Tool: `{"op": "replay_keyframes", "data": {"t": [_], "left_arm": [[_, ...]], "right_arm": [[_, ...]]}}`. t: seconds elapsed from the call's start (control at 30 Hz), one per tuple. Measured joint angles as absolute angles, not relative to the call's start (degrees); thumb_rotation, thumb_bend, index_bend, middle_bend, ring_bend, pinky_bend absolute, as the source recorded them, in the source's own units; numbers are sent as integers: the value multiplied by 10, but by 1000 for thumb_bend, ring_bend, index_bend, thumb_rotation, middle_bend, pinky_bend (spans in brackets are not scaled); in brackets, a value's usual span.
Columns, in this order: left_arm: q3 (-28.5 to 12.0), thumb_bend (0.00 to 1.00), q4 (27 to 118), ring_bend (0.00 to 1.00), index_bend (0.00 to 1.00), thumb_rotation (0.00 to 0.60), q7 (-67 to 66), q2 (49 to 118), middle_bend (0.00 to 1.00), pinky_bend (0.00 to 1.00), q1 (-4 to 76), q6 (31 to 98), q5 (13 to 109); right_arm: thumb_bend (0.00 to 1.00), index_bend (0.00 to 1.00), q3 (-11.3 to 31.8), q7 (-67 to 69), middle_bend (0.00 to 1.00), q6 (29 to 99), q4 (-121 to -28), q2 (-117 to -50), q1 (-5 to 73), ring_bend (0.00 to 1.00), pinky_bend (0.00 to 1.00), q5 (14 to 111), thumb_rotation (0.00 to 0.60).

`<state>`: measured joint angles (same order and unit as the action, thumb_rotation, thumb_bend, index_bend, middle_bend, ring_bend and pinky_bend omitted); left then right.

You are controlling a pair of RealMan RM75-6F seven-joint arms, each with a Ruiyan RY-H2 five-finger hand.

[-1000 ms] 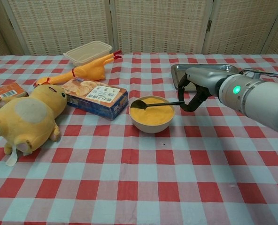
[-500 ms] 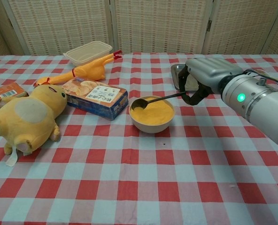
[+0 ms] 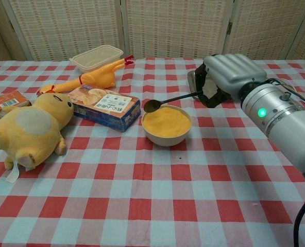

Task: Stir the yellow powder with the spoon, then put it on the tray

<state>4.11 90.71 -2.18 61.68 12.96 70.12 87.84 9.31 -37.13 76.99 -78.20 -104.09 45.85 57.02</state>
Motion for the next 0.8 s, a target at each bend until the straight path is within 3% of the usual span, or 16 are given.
{"op": "replay_keyframes", "data": {"t": [0.43,0.8], "left_arm": [[40,492,907,0,0,600,-25,619,0,197,131,698,875],[41,492,909,0,0,600,-32,619,0,197,129,702,877]], "right_arm": [[575,1000,87,-387,396,724,-750,-1050,439,118,150,591,600],[575,1000,103,-384,402,700,-847,-1001,416,124,150,565,600]]}}
